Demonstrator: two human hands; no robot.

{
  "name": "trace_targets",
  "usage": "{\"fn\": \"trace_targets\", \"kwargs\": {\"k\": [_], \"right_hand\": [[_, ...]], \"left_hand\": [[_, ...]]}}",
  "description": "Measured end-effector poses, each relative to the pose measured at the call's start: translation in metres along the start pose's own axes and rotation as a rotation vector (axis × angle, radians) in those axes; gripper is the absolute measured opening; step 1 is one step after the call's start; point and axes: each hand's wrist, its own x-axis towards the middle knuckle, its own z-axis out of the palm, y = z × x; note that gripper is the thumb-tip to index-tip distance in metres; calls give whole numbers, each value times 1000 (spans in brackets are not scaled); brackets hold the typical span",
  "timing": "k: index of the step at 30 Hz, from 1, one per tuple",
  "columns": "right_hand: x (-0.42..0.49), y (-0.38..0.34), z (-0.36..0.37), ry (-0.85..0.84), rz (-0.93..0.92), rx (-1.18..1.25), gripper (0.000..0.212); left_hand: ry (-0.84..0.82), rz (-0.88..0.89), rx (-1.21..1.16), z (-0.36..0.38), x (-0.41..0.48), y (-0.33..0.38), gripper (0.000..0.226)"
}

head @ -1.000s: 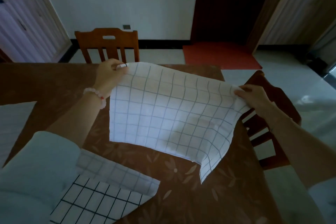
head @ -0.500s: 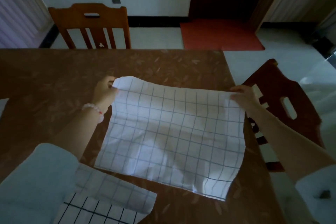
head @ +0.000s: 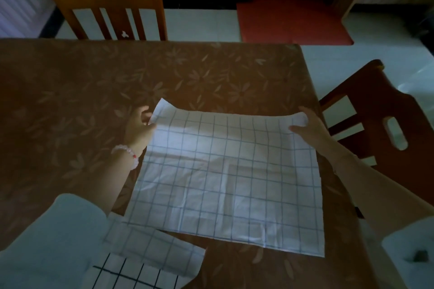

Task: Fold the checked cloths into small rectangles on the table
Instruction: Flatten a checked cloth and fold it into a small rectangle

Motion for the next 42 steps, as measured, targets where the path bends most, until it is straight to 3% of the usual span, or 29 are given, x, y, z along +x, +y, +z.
{"fn": "trace_targets", "kwargs": {"k": [3, 6, 14, 23, 27, 34, 36, 39, 42], "right_hand": [[-5, 7, 4, 0, -53, -82, 84], [-13, 8, 5, 24, -96, -174, 85], [-92, 26, 45, -59, -142, -120, 70], [-179, 102, 74, -71, -242, -280, 64], [-189, 124, 62, -94, -237, -339, 66], [-217, 137, 65, -262, -428, -489, 78], [-225, 140, 68, -217, -503, -516, 72], [-233, 141, 68, -14, -694, -498, 65], [-236, 141, 63, 53, -709, -471, 66]], "left_hand": [[-34, -33, -36, 2, -11, -1, 55], [-71, -30, -78, 3, -30, 6, 53], [-304, 259, 281, 17, -111, -6, 49], [-415, 590, 424, 66, -242, -21, 44], [-422, 611, 461, 93, -281, -28, 44], [-500, 695, 714, 102, -297, -37, 55], [-495, 699, 766, 104, -297, -41, 61], [-473, 708, 763, 104, -299, -37, 58], [-482, 676, 769, 106, -299, -34, 53]]}}
